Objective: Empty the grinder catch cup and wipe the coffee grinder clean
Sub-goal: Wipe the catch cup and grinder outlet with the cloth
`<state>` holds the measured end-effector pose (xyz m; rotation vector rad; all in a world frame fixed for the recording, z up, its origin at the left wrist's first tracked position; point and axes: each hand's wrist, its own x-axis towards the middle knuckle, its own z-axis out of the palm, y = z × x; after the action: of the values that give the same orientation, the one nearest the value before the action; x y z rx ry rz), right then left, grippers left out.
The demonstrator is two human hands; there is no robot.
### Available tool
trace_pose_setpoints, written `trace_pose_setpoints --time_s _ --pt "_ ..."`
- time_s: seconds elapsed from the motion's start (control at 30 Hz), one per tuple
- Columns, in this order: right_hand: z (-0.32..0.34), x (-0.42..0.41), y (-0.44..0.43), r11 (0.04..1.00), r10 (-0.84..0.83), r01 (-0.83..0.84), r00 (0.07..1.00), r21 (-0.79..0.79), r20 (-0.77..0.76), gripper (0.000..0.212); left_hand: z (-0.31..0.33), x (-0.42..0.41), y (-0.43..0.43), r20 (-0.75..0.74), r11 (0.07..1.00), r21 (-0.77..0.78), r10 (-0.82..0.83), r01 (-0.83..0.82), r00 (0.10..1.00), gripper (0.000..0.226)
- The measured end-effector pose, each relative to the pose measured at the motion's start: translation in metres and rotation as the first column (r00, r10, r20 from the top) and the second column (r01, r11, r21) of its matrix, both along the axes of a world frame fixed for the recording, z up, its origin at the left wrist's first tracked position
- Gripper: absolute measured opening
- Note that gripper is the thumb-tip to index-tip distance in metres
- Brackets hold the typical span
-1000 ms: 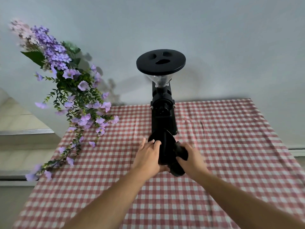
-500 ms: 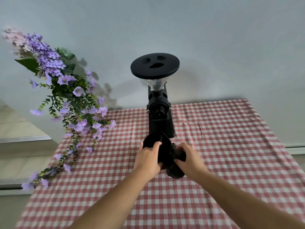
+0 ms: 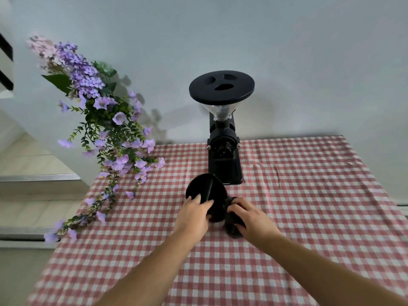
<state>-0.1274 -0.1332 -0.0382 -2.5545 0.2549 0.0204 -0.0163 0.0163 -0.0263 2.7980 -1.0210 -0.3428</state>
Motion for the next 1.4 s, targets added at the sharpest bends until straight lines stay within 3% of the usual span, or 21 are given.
trace_pose_setpoints --time_s 0.07,0.13,0.3,0.5,0.67,0.77,0.87,0.97,1.17,1.4 --pt "0.0 0.001 -0.009 0.99 -0.124 0.125 0.992 0.059 -0.017 0.032 -0.005 0.001 0.008 0.001 1.0 0.013 0.0 0.0 1.0 0.041" --pt "0.005 0.007 -0.014 0.97 -0.219 0.211 0.974 0.121 0.061 0.028 -0.01 0.004 0.015 0.004 1.0 -0.018 0.003 -0.003 1.0 0.036" --pt "0.021 0.026 0.005 0.951 -0.253 0.202 0.944 0.236 0.211 0.025 -0.015 0.002 0.024 0.082 0.991 -0.101 -0.081 0.089 0.993 0.033" --pt "-0.005 0.009 0.011 0.914 -0.312 0.312 0.949 0.259 -0.041 0.021 -0.008 0.003 0.033 0.075 0.98 0.043 -0.197 0.195 0.977 0.047" --pt "0.0 0.021 -0.009 0.779 -0.511 0.474 0.859 0.411 -0.023 0.024 0.001 0.004 0.023 0.101 0.965 -0.025 -0.257 0.26 0.961 0.054" --pt "0.012 0.033 -0.01 0.722 -0.538 0.45 0.843 0.525 0.018 0.028 0.017 0.003 0.008 0.109 0.983 -0.067 -0.162 0.17 0.981 0.058" --pt "0.011 0.034 -0.003 0.761 -0.482 0.406 0.876 0.505 0.023 0.029 0.025 0.005 -0.015 0.219 0.99 0.091 -0.127 0.11 0.967 0.034" --pt "-0.002 0.025 0.002 0.801 -0.431 0.4 0.902 0.444 -0.035 0.025 0.031 0.0 -0.038 0.21 0.977 0.204 -0.112 0.068 0.971 0.023" --pt "-0.009 0.012 -0.002 0.793 -0.425 0.402 0.903 0.458 -0.057 0.027 0.031 -0.005 -0.052 0.165 0.977 0.211 -0.063 0.027 0.984 0.024" --pt "0.002 0.008 -0.012 0.725 -0.507 0.386 0.86 0.57 0.063 0.029 0.017 -0.006 -0.022 0.14 0.973 0.168 -0.181 0.157 0.973 0.055"
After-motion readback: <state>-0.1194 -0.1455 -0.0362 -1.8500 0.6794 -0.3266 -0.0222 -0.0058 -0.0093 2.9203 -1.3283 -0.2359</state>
